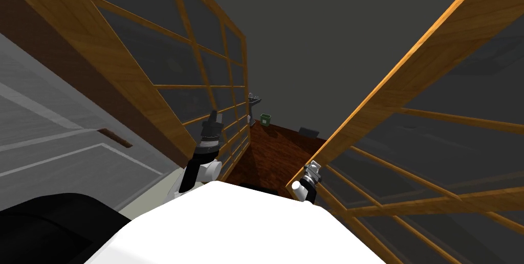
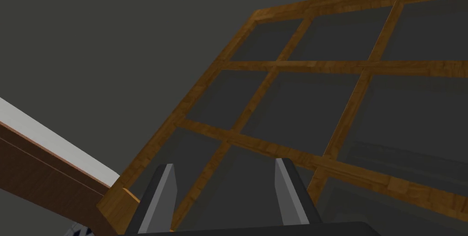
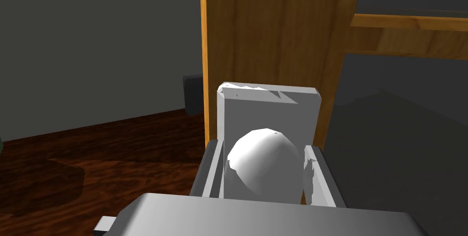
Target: Push the door open
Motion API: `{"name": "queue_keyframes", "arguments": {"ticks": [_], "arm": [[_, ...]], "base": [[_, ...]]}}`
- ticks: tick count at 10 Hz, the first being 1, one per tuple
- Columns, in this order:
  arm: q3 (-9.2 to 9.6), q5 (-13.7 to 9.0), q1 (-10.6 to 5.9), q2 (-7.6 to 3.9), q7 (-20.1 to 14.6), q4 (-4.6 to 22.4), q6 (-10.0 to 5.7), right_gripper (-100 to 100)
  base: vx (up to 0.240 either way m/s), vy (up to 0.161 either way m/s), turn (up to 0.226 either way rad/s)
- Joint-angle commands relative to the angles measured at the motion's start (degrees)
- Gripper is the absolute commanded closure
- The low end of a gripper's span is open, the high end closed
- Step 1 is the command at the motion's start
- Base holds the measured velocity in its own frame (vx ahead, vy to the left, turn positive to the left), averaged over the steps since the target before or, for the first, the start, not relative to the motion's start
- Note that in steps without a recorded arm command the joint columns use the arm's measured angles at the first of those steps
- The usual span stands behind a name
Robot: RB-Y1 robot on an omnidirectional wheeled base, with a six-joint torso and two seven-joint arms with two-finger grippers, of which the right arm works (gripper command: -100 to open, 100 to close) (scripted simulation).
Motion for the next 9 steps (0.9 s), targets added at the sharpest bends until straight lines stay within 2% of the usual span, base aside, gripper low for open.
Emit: {"name": "queue_keyframes", "arguments": {"ticks": [1, 6, 9], "arm": [[-0.95, -0.6, 0.09, -0.54, 0.4, -0.5, -0.31, 100], [-3.9, -2.8, 0.49, -1.52, 0.9, 0.0, -1.06, 100], [-5.54, -4.1, 0.7, -1.81, 1.1, 0.3, -1.47, 100]], "base": [[0.163, -0.028, -0.036], [0.208, -0.071, -0.053], [0.202, -0.039, -0.064]]}}
